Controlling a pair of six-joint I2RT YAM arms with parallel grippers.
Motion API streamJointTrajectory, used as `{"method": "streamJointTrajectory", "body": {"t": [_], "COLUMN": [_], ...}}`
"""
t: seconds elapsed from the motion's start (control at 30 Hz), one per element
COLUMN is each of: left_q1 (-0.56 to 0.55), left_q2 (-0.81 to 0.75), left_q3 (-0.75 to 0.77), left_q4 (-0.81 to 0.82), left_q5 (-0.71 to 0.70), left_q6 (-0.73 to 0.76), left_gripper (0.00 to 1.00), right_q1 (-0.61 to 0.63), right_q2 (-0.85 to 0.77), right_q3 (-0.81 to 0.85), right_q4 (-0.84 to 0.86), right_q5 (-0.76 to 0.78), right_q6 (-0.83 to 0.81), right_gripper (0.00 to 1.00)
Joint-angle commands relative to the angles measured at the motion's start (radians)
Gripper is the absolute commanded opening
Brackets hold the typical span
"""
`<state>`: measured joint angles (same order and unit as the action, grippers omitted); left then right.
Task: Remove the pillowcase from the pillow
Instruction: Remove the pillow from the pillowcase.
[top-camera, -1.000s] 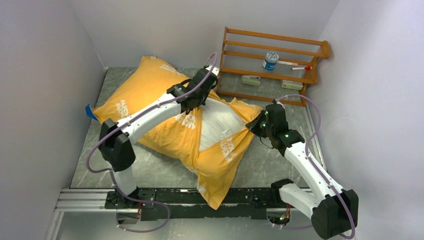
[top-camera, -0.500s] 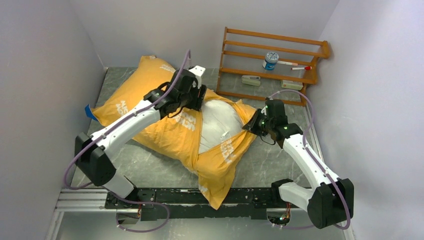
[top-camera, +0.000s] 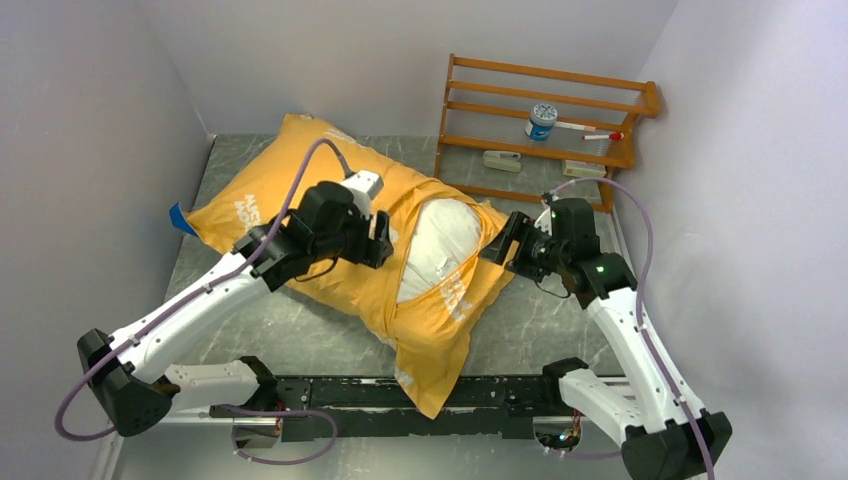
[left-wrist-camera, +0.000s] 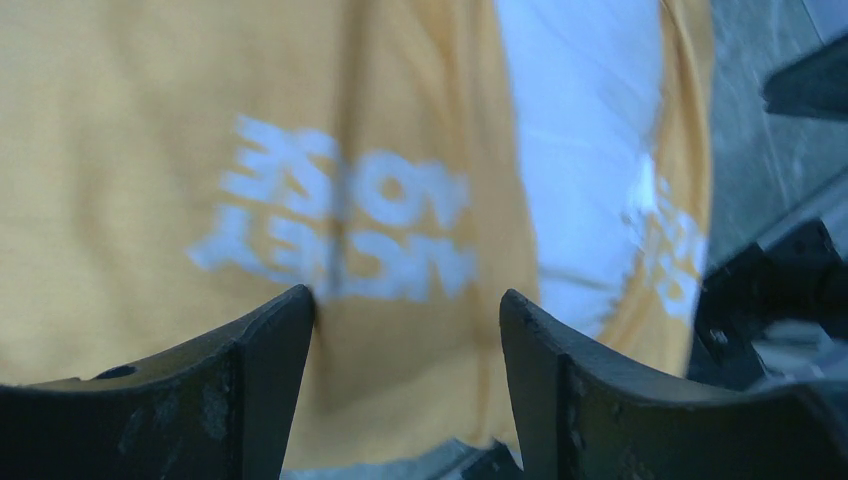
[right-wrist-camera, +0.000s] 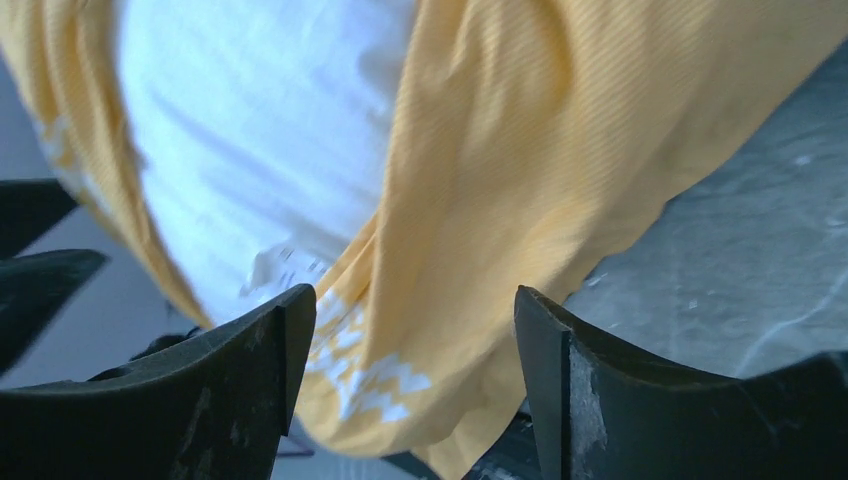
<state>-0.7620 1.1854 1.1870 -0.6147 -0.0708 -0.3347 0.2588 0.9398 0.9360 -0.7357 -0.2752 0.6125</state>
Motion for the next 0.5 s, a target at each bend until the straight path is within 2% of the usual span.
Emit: {"method": "streamJointTrajectory", "body": {"t": [0.0,0.13,0.23,0.27,0.33,0.47], "left_q1": [-0.127,-0.219,-0.249,-0.250,-0.251,-0.253], "left_q2": [-0.025,0.008,0.048,0.056,0.059,0.044], "left_q3": [-0.063,-0.058,-0.043,-0.039,-0.044,-0.085], "left_q4": [0.038,0.031,-0.024,-0.041,-0.071,-0.006], "left_q5": [0.005,-0.093,-0.230,-0.280,-0.373,-0.399], "left_q6": [-0.080,-0.082,-0.087,-0.097,-0.122,-0.094], "left_gripper": [0.73,0.75,0.75,0.74,0.75,0.77], "right_q1": [0.117,0.428,0.618,0.664,0.718,0.760], "right_q2": [-0.043,-0.023,0.062,0.081,0.099,0.117], "right_q3": [-0.025,-0.001,0.048,0.055,0.044,-0.018], "right_q4": [-0.048,0.001,-0.050,-0.075,-0.105,-0.014], "right_q5": [-0.086,0.147,0.379,0.475,0.566,0.588], "right_q6": [0.117,0.313,0.469,0.530,0.639,0.727], "right_gripper": [0.75,0.75,0.76,0.76,0.77,0.78]}}
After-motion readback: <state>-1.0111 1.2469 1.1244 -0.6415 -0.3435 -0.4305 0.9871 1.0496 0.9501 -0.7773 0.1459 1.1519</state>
